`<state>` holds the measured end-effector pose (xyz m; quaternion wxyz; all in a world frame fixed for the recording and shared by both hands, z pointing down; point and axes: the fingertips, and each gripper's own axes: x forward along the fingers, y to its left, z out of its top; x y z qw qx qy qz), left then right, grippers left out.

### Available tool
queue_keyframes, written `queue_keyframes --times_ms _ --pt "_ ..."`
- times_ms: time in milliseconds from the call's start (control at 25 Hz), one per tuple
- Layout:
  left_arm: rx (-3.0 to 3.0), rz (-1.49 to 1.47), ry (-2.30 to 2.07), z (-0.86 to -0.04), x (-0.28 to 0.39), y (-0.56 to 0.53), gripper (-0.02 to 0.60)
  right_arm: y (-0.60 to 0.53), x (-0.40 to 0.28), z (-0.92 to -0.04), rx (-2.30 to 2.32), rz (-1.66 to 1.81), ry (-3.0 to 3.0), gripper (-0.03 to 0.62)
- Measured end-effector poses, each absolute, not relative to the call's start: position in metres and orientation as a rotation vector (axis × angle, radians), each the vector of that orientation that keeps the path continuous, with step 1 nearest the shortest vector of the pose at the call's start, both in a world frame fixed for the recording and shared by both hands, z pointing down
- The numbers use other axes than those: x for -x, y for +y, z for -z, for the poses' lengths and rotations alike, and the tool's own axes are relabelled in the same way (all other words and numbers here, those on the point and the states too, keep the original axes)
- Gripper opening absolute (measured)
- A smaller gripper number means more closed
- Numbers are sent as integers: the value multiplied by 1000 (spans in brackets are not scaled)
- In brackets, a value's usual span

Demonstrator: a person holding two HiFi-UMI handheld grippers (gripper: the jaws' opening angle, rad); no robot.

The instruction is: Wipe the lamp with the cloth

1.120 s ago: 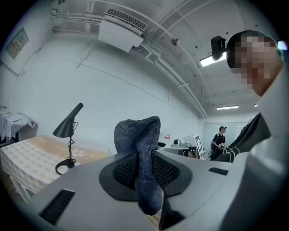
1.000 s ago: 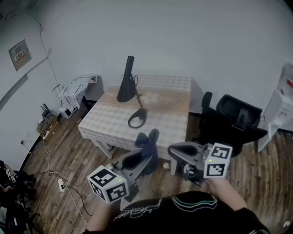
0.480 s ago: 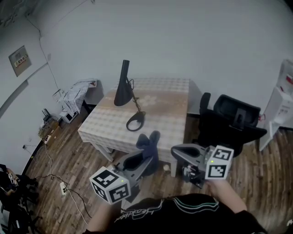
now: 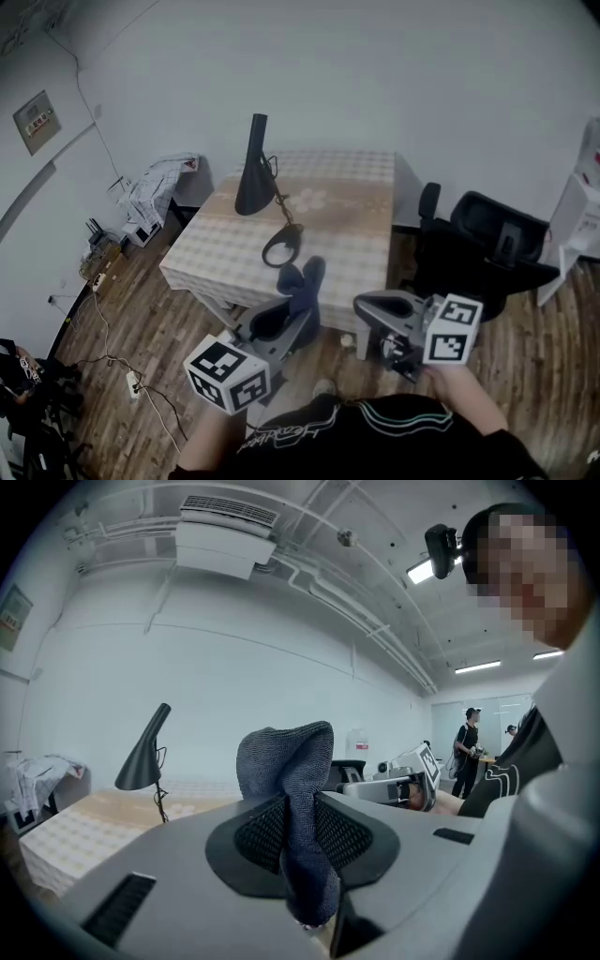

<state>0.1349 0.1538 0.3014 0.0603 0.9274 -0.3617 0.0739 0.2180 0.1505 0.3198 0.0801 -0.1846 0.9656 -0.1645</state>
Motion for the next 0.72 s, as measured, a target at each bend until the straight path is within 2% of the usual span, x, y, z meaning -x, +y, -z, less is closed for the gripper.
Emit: queue_keyframes --times_ms 720 --pt "-2851 -358 -1204 -287 -60 -28 72 -12 -154 -349 599 630 2849 11"
